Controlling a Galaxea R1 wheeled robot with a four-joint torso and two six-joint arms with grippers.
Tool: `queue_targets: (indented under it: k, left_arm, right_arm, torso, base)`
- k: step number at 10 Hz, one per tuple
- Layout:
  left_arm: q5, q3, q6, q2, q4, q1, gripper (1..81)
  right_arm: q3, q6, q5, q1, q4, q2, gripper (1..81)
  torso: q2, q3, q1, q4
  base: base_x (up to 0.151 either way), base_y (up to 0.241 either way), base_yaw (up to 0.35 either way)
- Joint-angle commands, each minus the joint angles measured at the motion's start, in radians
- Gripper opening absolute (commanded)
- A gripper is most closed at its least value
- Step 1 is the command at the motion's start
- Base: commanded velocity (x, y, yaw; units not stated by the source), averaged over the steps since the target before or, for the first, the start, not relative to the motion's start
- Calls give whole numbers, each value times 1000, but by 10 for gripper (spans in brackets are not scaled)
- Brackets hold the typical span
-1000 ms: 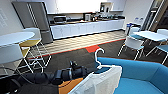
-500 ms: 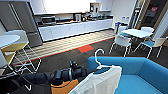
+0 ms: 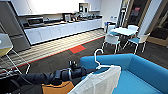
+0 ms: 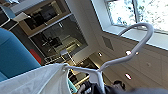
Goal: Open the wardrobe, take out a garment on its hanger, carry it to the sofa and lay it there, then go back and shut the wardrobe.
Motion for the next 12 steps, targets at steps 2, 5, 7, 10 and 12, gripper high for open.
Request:
queue_targets:
  k: [2, 5, 7, 10, 12]
  left_arm:
    - [-59, 41, 5, -6, 16, -133, 10]
    - [-59, 45, 5, -20, 16, -133, 10]
    - [-62, 53, 6, -31, 16, -133, 10]
    - [-67, 54, 6, -42, 18, -130, 10]
    - [-70, 54, 6, -43, 26, -129, 10]
  right_arm:
    - [1, -2, -68, 9, -10, -9, 811]
    - [1, -3, -68, 9, -10, -6, 811]
    - [1, -5, -68, 7, -10, -4, 811]
    - [1, -8, -68, 9, -10, -1, 811]
    - [1, -9, -68, 9, -10, 0, 811]
  torso:
    - [0, 0, 0, 0]
    - [0, 0, 0, 0]
    - [0, 0, 0, 0]
    - [0, 0, 0, 0]
    - [0, 0, 0, 0]
  base:
    - [0, 0, -276]
    - [0, 0, -277]
    - [0, 0, -279]
    - [0, 0, -280]
    - [0, 0, -280]
